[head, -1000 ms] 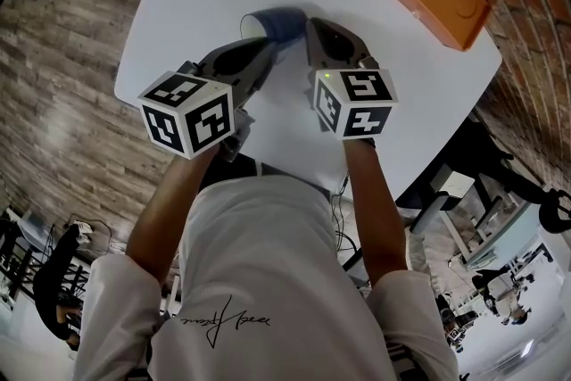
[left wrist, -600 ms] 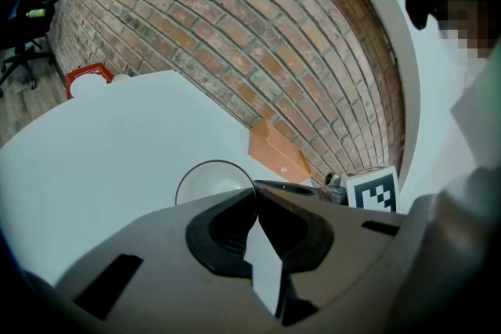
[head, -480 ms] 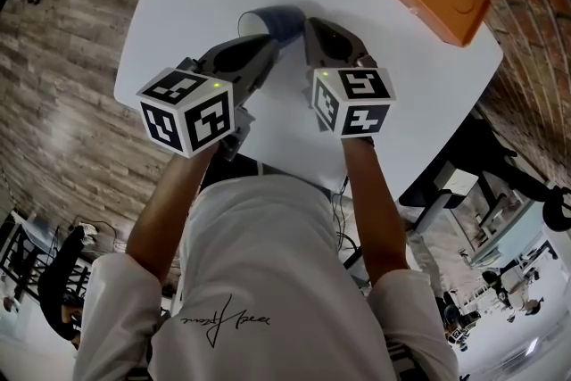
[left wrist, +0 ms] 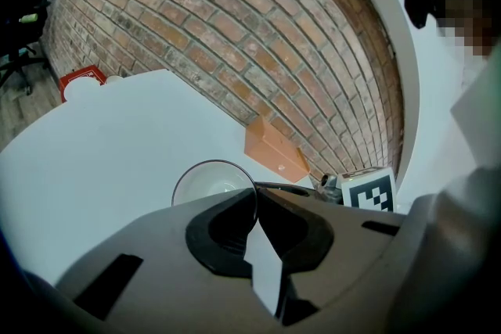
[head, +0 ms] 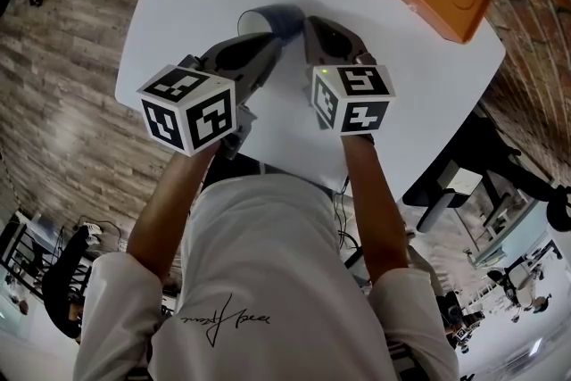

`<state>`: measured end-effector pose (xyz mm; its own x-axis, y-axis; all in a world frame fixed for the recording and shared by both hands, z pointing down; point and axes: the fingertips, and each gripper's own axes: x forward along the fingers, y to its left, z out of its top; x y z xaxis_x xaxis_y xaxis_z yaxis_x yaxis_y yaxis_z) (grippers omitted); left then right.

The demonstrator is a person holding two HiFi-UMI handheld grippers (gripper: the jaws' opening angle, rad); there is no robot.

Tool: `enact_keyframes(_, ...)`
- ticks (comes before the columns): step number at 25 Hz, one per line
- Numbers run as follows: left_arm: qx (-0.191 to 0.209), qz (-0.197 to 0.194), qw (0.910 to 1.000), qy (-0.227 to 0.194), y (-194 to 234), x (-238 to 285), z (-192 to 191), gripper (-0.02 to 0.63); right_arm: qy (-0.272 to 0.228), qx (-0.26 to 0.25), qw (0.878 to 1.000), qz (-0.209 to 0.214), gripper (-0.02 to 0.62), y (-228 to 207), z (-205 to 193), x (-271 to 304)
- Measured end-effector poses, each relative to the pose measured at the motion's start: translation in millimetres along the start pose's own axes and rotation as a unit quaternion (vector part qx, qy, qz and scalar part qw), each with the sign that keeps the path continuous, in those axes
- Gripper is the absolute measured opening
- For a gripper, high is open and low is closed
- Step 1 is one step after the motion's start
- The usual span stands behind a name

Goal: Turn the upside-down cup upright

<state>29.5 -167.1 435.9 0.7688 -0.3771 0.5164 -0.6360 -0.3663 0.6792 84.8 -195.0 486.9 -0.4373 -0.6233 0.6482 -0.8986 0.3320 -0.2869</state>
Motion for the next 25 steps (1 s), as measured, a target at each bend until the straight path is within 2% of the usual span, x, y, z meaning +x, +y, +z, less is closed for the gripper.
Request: enact_keyframes(25,0.024,-0.003,0.9996,0.014,-17.0,20.7,1.5,0.028,-0.001,0.018,1.000,0.016,0.021,-6.9,-10.0,-4.7)
